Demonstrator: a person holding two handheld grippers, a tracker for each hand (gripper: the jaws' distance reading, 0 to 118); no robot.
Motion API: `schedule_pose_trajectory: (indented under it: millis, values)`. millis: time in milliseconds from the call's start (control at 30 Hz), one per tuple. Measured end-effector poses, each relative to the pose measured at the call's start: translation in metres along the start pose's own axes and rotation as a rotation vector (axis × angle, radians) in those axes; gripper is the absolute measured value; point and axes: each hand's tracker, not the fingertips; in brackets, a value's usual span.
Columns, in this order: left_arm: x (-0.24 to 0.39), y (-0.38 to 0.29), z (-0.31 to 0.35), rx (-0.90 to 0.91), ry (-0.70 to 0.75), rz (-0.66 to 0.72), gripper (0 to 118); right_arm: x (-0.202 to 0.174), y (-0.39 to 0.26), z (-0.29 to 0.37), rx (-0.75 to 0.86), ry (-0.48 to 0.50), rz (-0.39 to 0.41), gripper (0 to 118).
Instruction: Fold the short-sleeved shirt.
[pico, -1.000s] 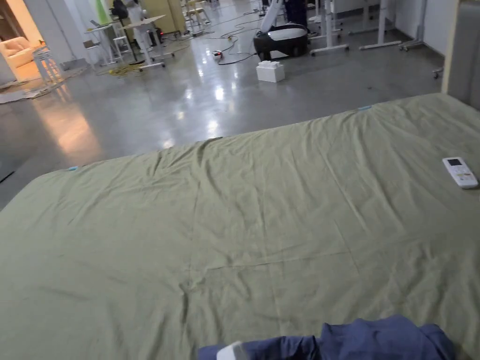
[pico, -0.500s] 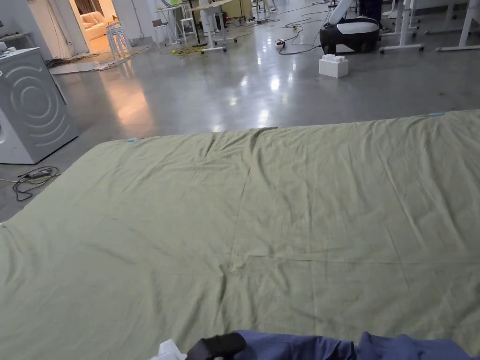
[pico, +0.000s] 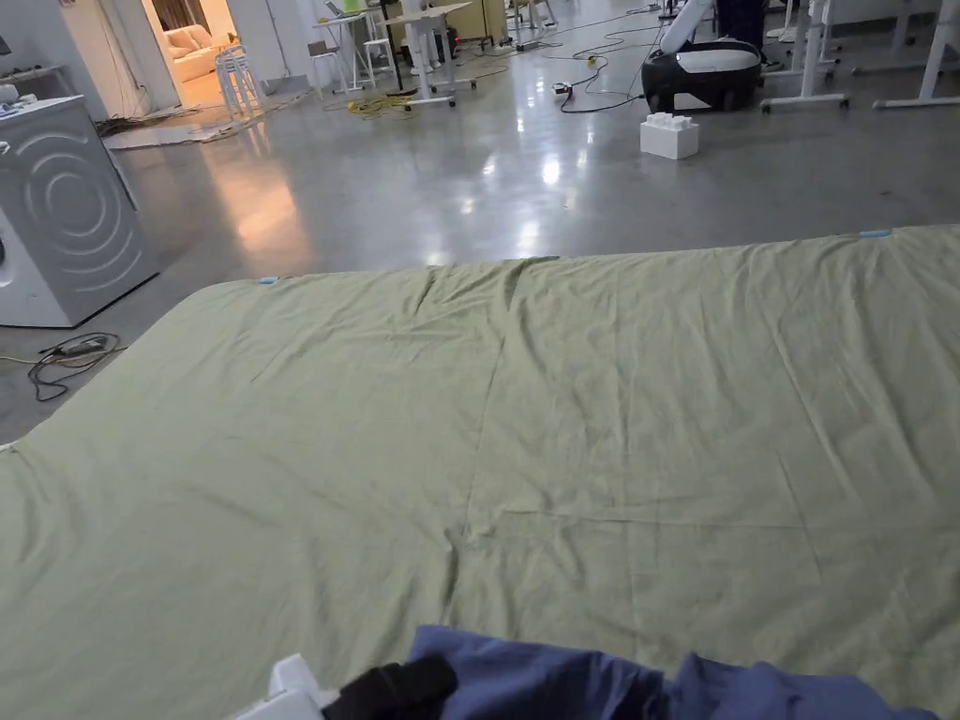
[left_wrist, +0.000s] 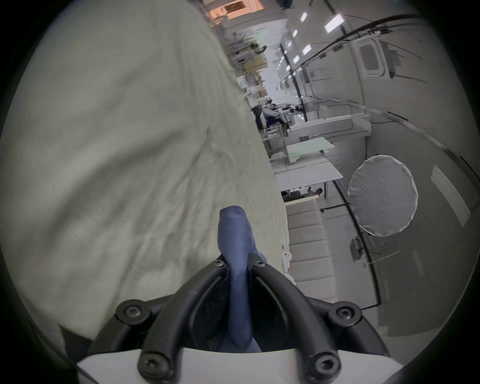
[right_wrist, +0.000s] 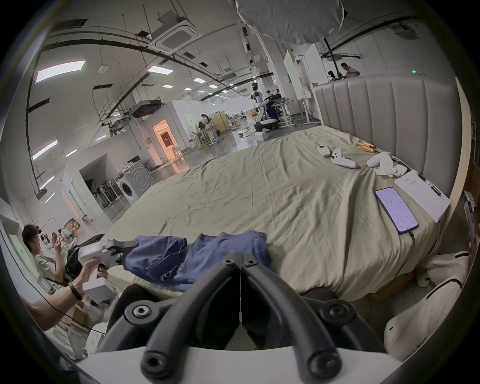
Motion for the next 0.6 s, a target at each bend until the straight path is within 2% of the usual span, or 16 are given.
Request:
schedule_pose_trajectory:
  millis: [100, 200, 400, 533, 600]
  values:
    - [0.014, 0.030, 0.035, 0.043, 0.111, -0.079, 12, -0.003, -0.002, -0.008, -0.004, 0.031, 0.000, 1]
    - [0.033, 0.030, 0.034, 0.080, 0.154, -0.107, 12, -0.007, -0.005, -0.016, -0.009, 0.056, -0.003, 1]
    - [0.097, -0.057, -0.059, -0.077, 0.082, -0.226, 12, -0.013, -0.008, -0.003, -0.001, 0.034, 0.011, 1]
    - [0.086, -0.092, -0.131, -0.175, 0.184, -0.353, 12, 0.000, -0.009, 0.012, 0.031, -0.041, -0.049, 1]
    - [0.093, -0.118, -0.154, -0.231, 0.192, -0.365, 12, 0.003, -0.010, 0.017, 0.039, -0.100, -0.050, 1]
